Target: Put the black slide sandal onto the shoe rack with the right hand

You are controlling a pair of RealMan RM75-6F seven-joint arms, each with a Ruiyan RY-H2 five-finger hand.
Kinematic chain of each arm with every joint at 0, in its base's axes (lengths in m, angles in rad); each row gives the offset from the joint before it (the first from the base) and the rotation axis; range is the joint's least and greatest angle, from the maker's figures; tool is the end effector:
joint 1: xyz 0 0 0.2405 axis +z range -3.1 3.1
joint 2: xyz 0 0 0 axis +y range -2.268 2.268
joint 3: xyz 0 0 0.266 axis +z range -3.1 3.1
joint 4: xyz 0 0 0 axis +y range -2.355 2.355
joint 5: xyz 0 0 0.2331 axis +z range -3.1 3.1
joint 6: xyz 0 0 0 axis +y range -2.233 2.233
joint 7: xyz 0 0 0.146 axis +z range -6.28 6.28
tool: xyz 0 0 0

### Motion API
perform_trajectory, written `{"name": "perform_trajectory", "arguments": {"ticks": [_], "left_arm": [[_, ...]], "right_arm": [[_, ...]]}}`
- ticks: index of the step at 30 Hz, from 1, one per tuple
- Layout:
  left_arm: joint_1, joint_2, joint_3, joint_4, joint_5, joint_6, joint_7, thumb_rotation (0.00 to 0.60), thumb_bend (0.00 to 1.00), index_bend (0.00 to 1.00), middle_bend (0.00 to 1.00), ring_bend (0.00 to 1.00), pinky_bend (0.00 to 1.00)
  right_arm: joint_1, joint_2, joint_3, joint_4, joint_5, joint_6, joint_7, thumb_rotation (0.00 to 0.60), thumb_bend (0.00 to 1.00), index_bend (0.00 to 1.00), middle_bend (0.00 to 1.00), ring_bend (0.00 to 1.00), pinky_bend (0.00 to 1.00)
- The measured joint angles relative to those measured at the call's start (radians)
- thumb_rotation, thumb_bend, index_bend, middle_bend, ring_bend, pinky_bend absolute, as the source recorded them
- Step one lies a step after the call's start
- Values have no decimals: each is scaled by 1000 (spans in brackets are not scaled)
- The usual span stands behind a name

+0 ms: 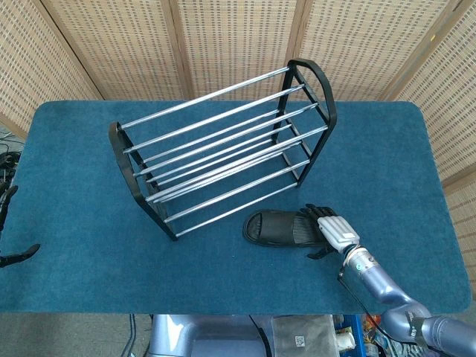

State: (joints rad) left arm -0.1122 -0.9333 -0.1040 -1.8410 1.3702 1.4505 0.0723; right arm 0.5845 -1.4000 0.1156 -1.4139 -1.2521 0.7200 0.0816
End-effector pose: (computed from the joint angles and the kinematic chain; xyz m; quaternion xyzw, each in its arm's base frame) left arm -0.3004 0.2020 0.1882 -0.5694 -0.3941 -0.3769 0.6152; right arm -0.2613 -0.3279 -0.0166 0.7113 -0.5280 0.2919 0.3607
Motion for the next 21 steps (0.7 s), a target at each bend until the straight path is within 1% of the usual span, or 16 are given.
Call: {"name": "perform_trajectory", "arguments": {"ticks": [3,6,9,10,12,14,17,21], "left_arm": [[-4,0,-2,1,-6,-9,-2,600,33,0,0,0,0],[-10,1,-4,2,-17,-21,-4,600,34,0,0,0,0],[-14,1,-5,3,-21,-27,-4,600,33,0,0,0,0],[-15,1,-5,2,-22,-27,-4,600,33,0,0,0,0],[-15,2,-5,1,-21,-27,-6,600,33,0,0,0,0],[-14,2,-4,1,-21,-26,-7,600,33,0,0,0,0],[-14,3,-4,1,-20,-27,-10,600,34,0,0,0,0],[-14,6,-2,2,-17,-27,-18,600,34,0,0,0,0]], "right_arm": [[10,-28,-2,34,18,-1,-38,600,0,2,28,0,53],[20,-55,-3,70,38,0,-72,600,1,38,88,20,118],[29,-75,-1,97,58,-3,-78,600,59,124,190,103,190],[30,-78,-1,104,61,-3,-79,600,104,170,243,146,228],[32,-87,2,115,69,0,-80,600,189,283,360,244,314],[32,-88,4,114,70,5,-73,600,279,431,498,366,412],[30,-76,4,98,64,4,-60,600,351,518,577,444,476],[20,-50,4,57,55,22,-38,600,380,555,609,479,488]]}}
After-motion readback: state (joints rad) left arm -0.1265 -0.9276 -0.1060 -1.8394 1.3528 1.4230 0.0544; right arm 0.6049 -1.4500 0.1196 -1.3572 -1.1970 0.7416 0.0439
